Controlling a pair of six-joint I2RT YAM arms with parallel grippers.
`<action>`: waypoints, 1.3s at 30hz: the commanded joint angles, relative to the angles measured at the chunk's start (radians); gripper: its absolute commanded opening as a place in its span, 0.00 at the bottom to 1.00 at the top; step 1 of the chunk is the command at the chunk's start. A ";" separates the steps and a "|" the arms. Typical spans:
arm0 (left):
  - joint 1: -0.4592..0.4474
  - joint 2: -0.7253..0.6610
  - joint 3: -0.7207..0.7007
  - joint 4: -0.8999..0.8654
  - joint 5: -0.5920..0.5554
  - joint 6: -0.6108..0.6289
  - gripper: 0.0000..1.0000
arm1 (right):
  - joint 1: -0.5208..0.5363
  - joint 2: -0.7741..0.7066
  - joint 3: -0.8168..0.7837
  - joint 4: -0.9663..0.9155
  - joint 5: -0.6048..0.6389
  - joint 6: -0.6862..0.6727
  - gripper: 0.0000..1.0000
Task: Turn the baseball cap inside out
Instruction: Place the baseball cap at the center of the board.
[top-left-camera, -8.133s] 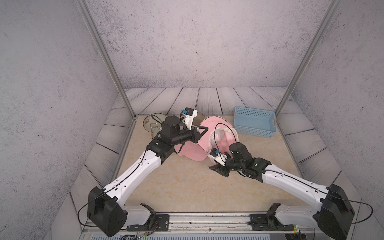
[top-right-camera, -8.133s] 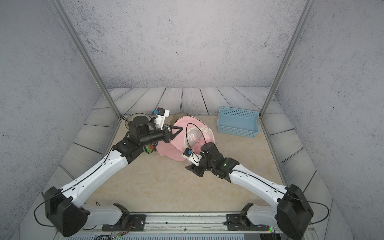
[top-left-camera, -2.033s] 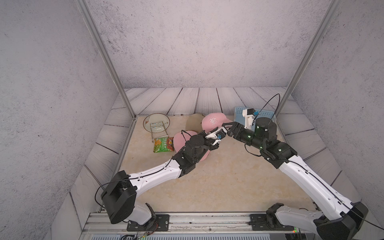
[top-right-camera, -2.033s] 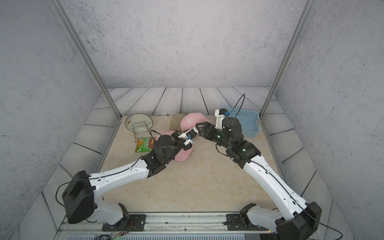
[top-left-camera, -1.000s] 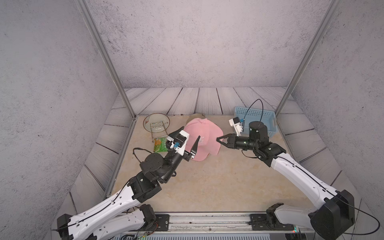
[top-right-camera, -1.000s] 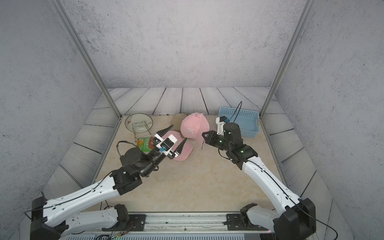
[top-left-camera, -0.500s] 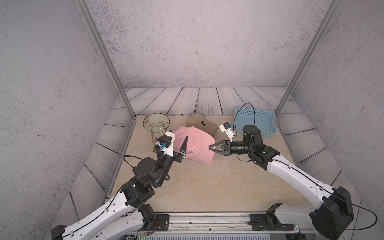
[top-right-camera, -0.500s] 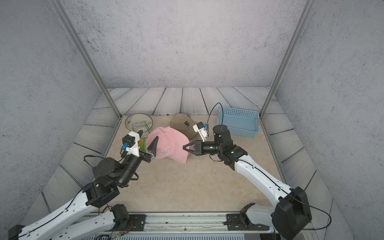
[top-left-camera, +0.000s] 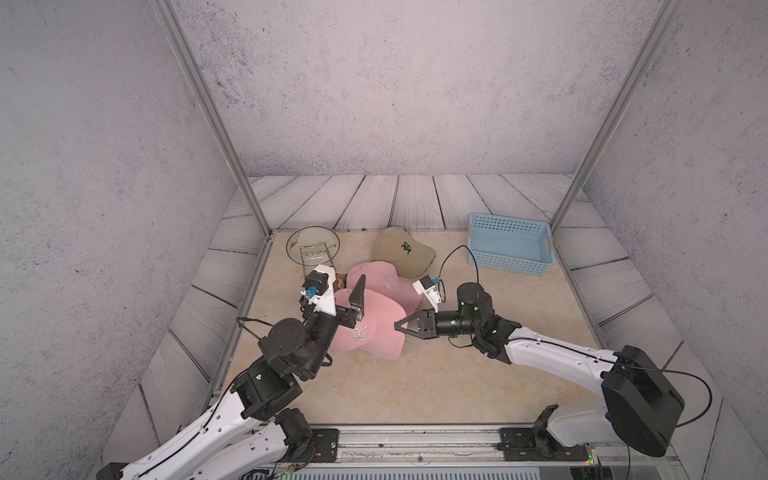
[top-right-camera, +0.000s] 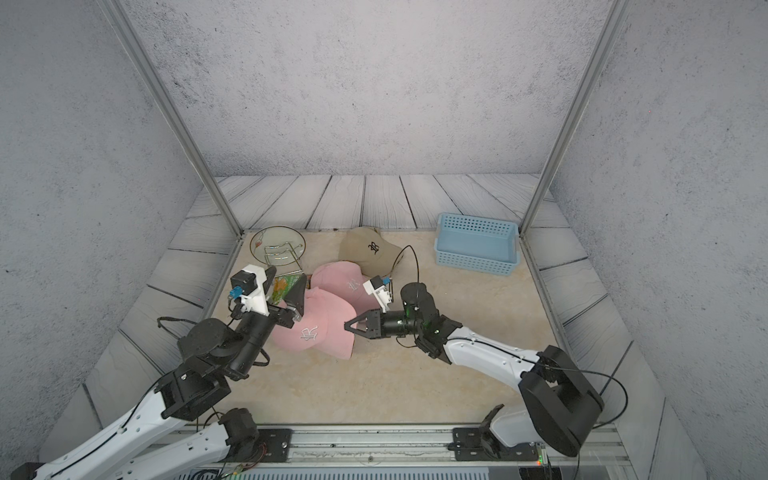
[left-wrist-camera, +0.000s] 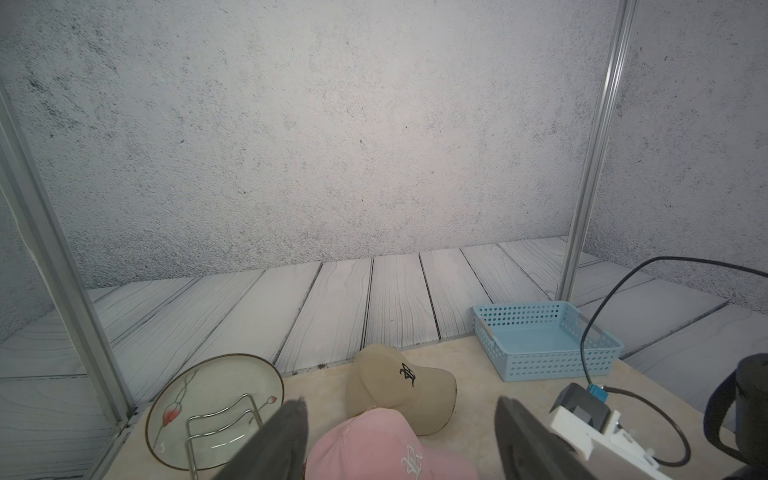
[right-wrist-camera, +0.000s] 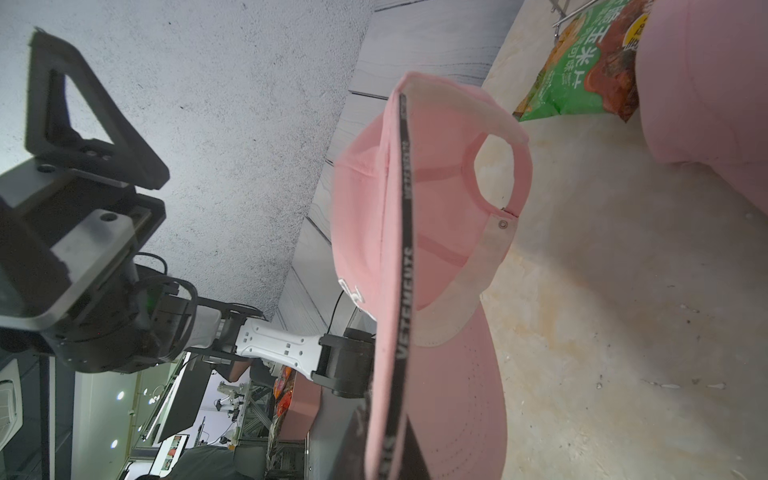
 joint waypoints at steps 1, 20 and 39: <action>0.008 -0.008 0.002 -0.024 -0.001 -0.038 0.76 | 0.027 0.046 -0.009 0.158 0.064 0.045 0.00; 0.008 0.043 0.007 -0.043 0.013 -0.048 0.77 | 0.084 0.332 -0.090 0.463 0.110 0.204 0.00; 0.008 0.053 0.009 -0.047 0.000 -0.039 0.77 | 0.079 0.435 -0.210 0.550 0.223 0.279 0.23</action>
